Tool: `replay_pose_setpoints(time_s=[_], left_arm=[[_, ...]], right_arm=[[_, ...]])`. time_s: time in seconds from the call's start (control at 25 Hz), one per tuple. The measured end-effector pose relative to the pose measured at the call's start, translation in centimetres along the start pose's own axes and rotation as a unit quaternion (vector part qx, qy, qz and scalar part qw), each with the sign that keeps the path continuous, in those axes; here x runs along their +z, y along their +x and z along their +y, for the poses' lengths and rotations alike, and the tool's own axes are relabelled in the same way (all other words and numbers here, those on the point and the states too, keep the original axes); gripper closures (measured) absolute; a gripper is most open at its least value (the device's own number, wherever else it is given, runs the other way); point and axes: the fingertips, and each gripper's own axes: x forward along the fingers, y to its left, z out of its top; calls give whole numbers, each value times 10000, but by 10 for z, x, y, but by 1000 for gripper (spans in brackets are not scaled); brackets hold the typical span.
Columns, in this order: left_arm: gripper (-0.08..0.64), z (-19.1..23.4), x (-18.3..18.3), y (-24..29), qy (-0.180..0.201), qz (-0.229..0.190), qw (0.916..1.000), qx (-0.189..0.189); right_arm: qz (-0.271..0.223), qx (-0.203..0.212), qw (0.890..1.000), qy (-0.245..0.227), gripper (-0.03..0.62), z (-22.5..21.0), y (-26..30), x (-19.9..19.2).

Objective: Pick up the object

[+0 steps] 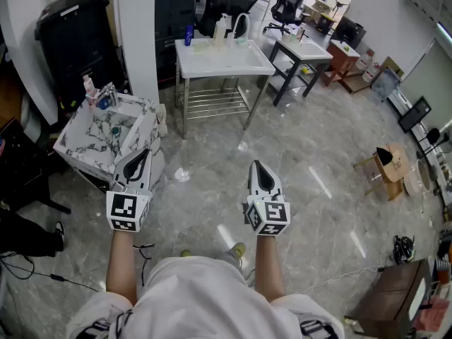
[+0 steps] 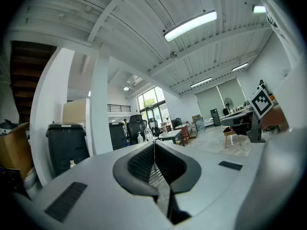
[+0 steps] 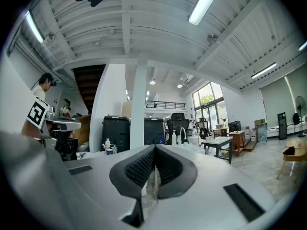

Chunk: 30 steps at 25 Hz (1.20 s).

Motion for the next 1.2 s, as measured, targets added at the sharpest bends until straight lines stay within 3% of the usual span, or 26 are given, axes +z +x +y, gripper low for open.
replay_pose_setpoints(time_s=[1.0, 1.2], left_arm=[[534, -8, -6, 12, -146, 56, 9998, -125], [502, 0, -12, 10, -173, 80, 9997, -138]], right_arm=[[-68, 48, 10000, -15, 586, -2, 5, 0], [-65, 49, 10000, -32, 586, 7, 7, 0]])
